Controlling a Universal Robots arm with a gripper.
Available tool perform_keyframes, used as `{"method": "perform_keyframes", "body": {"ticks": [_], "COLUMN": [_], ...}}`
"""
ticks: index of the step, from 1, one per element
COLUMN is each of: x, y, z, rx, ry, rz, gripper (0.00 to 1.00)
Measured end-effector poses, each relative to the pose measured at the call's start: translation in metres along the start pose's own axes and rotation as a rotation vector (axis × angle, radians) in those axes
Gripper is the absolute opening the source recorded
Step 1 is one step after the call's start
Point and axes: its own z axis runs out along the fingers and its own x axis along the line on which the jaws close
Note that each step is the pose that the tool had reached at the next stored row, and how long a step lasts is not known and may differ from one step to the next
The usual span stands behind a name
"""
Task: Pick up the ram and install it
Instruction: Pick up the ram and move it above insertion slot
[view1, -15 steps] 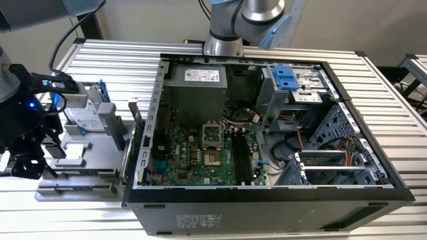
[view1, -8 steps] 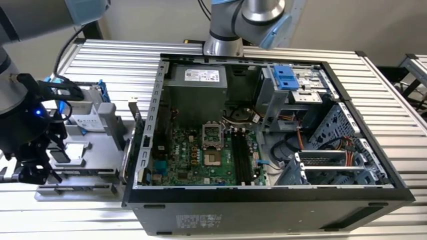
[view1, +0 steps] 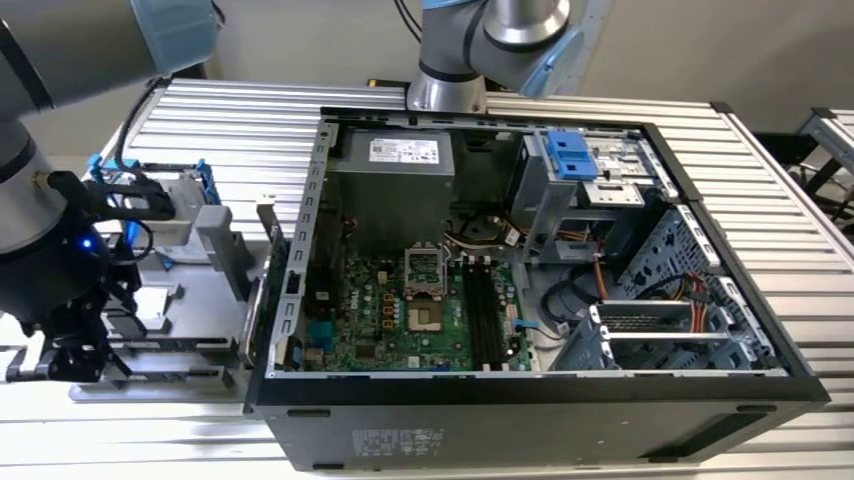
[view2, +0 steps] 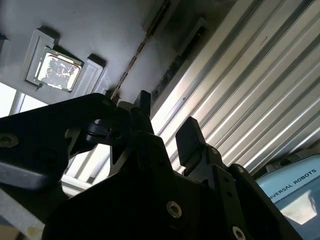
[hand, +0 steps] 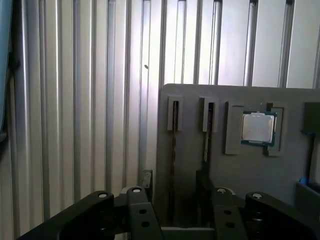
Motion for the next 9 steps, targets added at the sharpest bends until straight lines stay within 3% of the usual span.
{"method": "perform_keyframes", "body": {"ticks": [9], "x": [0.0024], "y": [-0.0035], "z": [0.0146], "rx": [-0.0002], "ry": [0.0], "rz": [0.006], "gripper": [1.0]}}
